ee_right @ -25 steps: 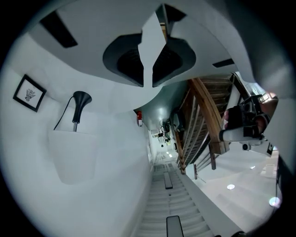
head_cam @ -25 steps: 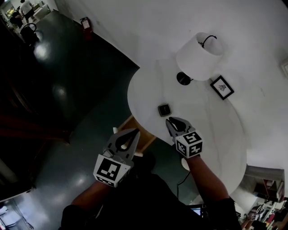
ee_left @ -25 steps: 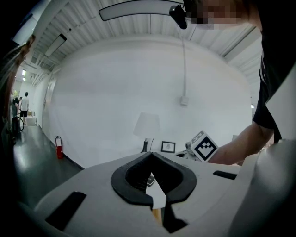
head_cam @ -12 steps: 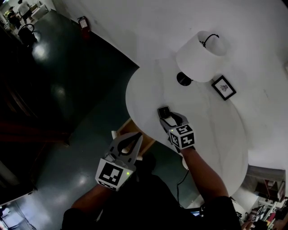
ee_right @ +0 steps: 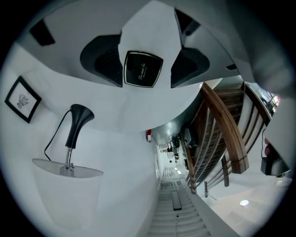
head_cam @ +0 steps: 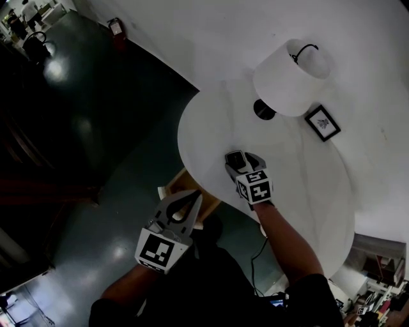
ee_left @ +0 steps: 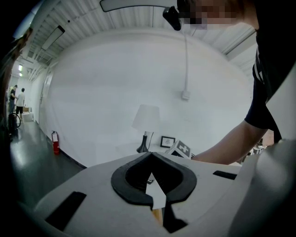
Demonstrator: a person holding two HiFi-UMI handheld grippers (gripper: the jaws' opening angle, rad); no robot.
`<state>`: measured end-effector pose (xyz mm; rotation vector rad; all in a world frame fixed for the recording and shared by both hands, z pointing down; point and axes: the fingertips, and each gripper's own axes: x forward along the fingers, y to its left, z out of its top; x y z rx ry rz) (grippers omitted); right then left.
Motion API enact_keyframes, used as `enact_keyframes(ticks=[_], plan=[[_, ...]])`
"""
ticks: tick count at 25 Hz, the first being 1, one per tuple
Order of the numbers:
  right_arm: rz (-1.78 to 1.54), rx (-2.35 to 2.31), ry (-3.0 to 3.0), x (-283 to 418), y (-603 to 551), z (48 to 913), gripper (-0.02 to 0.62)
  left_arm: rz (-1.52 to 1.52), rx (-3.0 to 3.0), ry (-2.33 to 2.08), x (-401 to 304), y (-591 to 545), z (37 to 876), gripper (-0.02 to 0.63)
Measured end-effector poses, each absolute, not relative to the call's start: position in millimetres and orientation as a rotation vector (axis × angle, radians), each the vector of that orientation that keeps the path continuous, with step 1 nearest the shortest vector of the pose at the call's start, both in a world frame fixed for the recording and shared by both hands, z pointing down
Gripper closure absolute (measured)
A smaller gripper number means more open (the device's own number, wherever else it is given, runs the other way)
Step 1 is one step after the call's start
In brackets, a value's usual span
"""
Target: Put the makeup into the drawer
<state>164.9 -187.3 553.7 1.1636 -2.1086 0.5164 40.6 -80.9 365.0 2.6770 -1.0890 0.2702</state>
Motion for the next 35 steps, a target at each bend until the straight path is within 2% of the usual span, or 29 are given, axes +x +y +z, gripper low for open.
enact_keyframes(ticks=[16, 35], plan=[[0.664, 1.141, -1.980, 167.3, -199.1, 597.5, 0.311, 0.275, 2.648, -1.074, 32.2, -93.8, 380.7, 0.597], [0.664, 1.119, -2.015, 170.6, -171.9, 571.6, 0.311, 0.252, 2.674, -1.091, 29.0, -81.9, 365.5, 0.597]])
